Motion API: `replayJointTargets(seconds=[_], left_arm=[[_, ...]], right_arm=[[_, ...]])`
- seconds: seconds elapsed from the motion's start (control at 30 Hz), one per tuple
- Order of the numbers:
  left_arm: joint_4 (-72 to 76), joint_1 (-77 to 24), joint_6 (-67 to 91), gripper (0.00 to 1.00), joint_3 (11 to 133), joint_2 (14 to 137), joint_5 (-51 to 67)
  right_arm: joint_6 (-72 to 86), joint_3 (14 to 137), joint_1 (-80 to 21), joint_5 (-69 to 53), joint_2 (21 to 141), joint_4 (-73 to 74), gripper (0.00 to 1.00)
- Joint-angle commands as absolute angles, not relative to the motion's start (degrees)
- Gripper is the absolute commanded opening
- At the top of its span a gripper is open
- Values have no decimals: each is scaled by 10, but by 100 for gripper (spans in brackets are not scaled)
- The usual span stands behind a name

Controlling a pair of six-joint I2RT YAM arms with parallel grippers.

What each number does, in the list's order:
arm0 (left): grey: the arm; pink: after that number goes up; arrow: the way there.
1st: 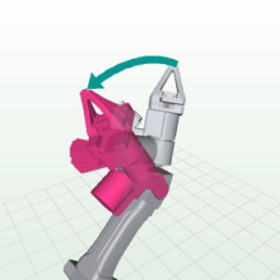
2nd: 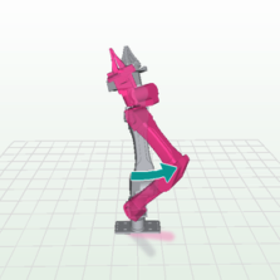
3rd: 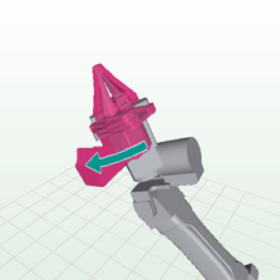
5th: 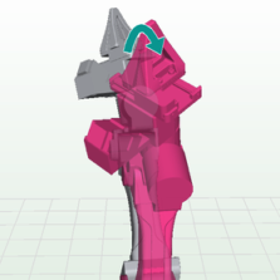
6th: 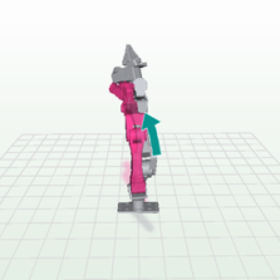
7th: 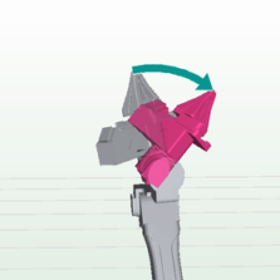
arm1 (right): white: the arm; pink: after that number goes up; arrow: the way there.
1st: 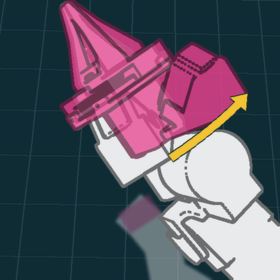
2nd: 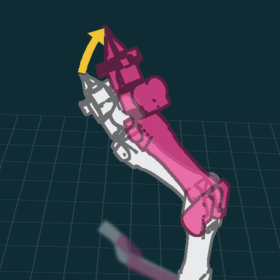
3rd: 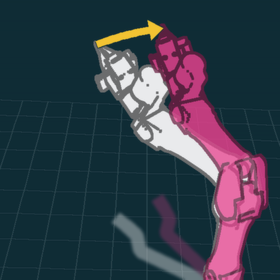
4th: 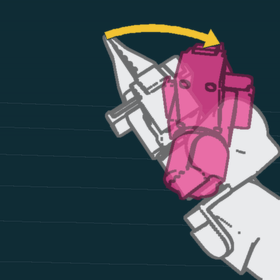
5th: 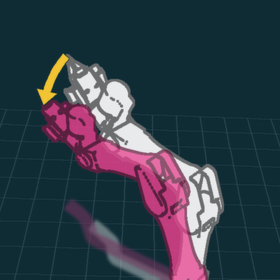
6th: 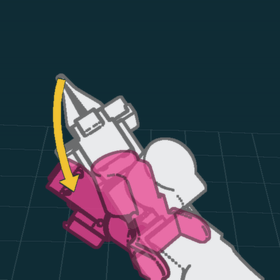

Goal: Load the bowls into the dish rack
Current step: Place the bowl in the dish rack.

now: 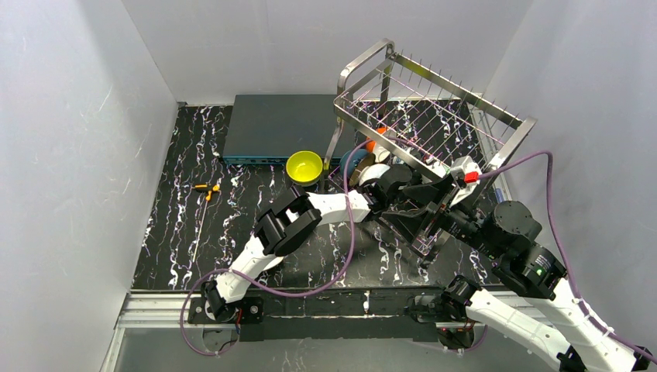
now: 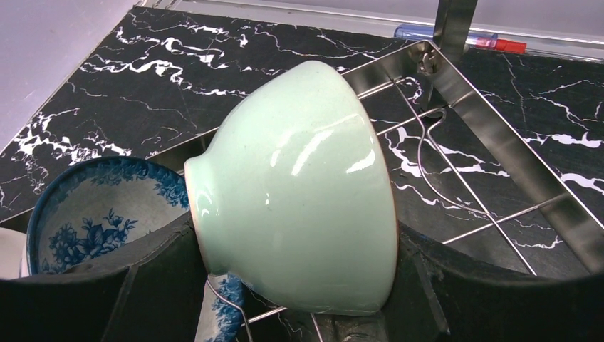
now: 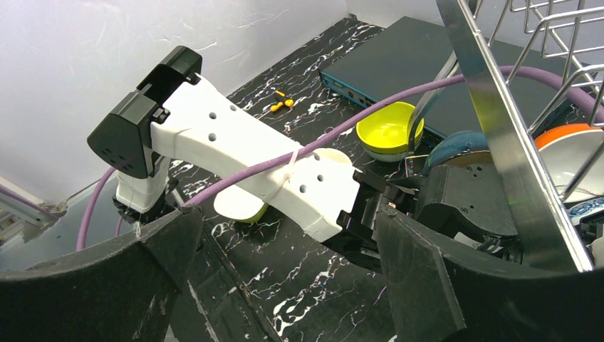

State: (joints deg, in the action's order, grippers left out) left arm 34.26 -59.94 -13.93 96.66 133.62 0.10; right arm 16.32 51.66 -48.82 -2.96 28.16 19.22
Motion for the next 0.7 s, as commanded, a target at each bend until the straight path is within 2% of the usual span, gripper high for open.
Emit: replayJointTargets(seconds=[0.0, 0.07, 0.1, 0.67], left_arm=[[347, -596, -154, 70, 972, 1285, -49], [347, -597, -160, 80, 973, 1282, -58], [348, -597, -162, 82, 973, 1280, -60], [350, -607, -191, 84, 953, 1246, -76]], right_arm=[[163, 527, -489, -28, 277, 163, 99], [163, 526, -490, -30, 280, 161, 99], [163, 526, -489, -31, 281, 161, 99], [165, 526, -490, -34, 283, 157, 99]])
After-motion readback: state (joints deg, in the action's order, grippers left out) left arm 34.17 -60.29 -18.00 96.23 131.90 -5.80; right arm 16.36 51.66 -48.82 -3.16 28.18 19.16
